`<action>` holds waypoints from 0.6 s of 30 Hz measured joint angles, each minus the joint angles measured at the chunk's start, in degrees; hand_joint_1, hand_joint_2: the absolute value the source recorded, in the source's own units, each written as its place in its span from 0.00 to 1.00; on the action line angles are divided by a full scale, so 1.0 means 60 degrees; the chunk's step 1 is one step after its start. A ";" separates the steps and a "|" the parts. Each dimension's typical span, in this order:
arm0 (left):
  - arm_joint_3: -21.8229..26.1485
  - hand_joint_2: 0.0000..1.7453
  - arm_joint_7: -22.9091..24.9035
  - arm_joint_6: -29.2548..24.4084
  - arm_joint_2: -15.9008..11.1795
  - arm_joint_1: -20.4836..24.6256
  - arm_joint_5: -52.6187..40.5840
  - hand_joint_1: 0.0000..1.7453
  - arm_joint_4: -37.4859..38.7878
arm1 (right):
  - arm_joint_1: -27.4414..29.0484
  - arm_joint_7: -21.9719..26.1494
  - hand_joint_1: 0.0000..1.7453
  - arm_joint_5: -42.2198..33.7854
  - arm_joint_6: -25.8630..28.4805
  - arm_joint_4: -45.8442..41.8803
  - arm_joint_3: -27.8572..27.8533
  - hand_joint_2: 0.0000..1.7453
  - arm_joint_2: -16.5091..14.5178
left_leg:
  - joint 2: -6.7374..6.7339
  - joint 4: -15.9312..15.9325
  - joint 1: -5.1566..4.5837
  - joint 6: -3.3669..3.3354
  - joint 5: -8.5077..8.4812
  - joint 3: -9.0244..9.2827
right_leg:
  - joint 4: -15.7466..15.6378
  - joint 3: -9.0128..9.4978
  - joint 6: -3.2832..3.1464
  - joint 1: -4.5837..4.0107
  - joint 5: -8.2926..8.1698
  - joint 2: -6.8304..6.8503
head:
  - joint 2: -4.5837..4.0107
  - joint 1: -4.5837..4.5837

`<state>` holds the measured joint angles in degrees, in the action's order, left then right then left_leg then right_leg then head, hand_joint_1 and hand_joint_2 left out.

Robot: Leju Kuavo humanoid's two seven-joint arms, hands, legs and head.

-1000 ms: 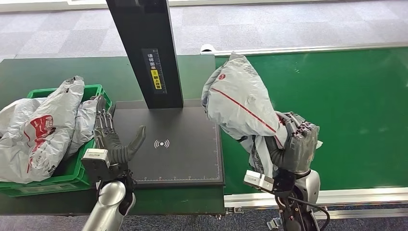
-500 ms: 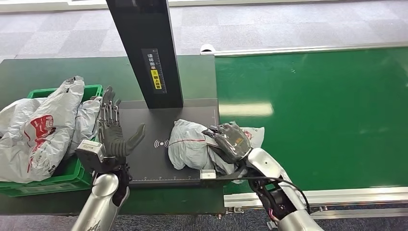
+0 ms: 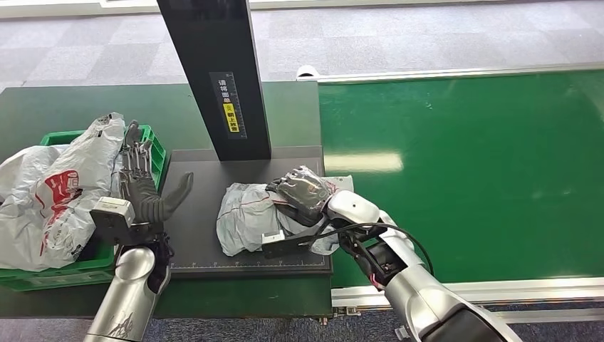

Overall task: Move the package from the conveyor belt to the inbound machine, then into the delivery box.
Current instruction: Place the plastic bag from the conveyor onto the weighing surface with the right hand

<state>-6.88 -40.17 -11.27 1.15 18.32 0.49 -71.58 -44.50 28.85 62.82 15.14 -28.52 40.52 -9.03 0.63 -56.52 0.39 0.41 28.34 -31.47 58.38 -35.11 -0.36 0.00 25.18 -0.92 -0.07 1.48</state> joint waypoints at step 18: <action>0.0479 1.00 0.0000 0.0105 -0.0026 0.0000 -0.0201 0.00 0.0000 | -0.0236 -0.0324 1.00 -0.0190 0.1309 0.0634 0.0202 1.00 -0.0492 | 0.0002 -0.0001 -0.0001 0.0000 0.0001 -0.0006 | -0.0003 -0.0001 0.0001 0.0002 0.0000 0.0004 | 0.0000 0.0001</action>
<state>-4.01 -40.17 -10.64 0.99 18.32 -0.72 -71.58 -45.92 26.91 61.68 22.99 -24.72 41.74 -11.98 0.64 -56.52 0.39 0.41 28.34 -31.50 58.36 -35.12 -0.36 0.01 25.18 -0.89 -0.07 1.49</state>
